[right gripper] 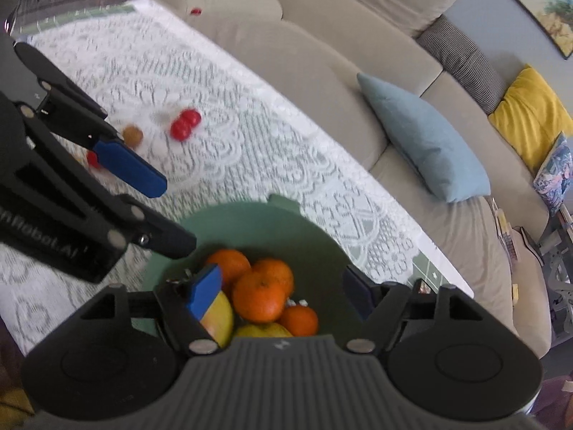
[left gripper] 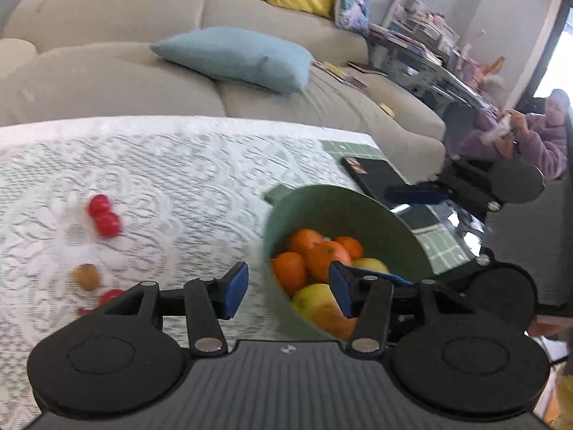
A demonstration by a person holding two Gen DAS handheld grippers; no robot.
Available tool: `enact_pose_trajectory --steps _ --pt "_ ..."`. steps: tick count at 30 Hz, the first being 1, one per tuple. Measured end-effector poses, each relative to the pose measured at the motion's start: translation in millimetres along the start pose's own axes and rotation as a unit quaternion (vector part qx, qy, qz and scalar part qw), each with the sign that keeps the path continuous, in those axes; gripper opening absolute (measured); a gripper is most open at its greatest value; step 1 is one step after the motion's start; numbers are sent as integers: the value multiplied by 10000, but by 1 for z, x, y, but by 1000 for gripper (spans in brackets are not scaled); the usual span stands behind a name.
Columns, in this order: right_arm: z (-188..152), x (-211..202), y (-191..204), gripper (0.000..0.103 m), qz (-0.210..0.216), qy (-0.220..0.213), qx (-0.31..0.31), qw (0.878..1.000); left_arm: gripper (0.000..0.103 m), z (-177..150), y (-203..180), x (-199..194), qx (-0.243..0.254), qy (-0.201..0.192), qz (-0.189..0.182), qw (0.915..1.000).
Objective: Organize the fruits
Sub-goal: 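Open both tools and withdraw them toward the tomatoes and brown fruit, then grasp the small brown fruit with the left tool while the right tool grasps a red tomato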
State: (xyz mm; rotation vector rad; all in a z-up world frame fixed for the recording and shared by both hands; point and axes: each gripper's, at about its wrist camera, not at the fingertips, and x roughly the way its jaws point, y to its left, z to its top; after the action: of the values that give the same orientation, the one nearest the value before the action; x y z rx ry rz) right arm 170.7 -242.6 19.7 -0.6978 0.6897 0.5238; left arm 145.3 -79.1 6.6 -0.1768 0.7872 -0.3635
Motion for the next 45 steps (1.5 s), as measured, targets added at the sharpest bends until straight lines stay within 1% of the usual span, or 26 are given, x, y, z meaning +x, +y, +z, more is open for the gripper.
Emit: enact_pose_trajectory --steps 5,9,12,14,20,23,25,29,32,35,38,40,45 --pt "8 -5 19 73 186 -400 329 9985 61 -5 19 -16 25 -196 403 9990" --pt "14 -3 35 73 449 -710 763 9935 61 -15 37 -29 25 -356 681 9970" --pt "17 -2 52 73 524 -925 1023 9890 61 -22 52 -39 4 -454 853 9953" --pt "18 -2 65 73 491 -1081 1143 9863 61 -26 62 -44 -66 -511 889 9947" --pt "16 -1 99 73 173 -1476 1499 9775 61 -43 88 -58 -226 -719 1021 9919" --pt "11 2 111 73 229 -1647 1828 9690 61 -54 97 -61 -314 -835 1079 9902" --pt "8 7 119 71 265 -1663 1994 9653 61 -62 103 -61 -348 -885 1103 9893" --pt "1 16 136 68 245 -1741 2025 9634 61 -77 110 -62 -283 -971 1262 9868" --pt "-6 24 142 65 290 -1722 2150 9609 59 -85 113 -60 -140 -976 1210 9877" --pt "-10 35 144 57 399 -1559 2285 9602 55 -92 113 -55 -17 -945 1180 9885" --pt "-12 46 144 50 470 -1396 2392 9597 53 -95 107 -47 269 -880 1180 9887" --pt "-14 51 145 50 406 -1325 2405 9607 51 -97 105 -40 352 -832 1180 9889" --pt "-19 59 143 47 325 -1201 2311 9649 50 -99 108 -28 303 -721 1068 9912"
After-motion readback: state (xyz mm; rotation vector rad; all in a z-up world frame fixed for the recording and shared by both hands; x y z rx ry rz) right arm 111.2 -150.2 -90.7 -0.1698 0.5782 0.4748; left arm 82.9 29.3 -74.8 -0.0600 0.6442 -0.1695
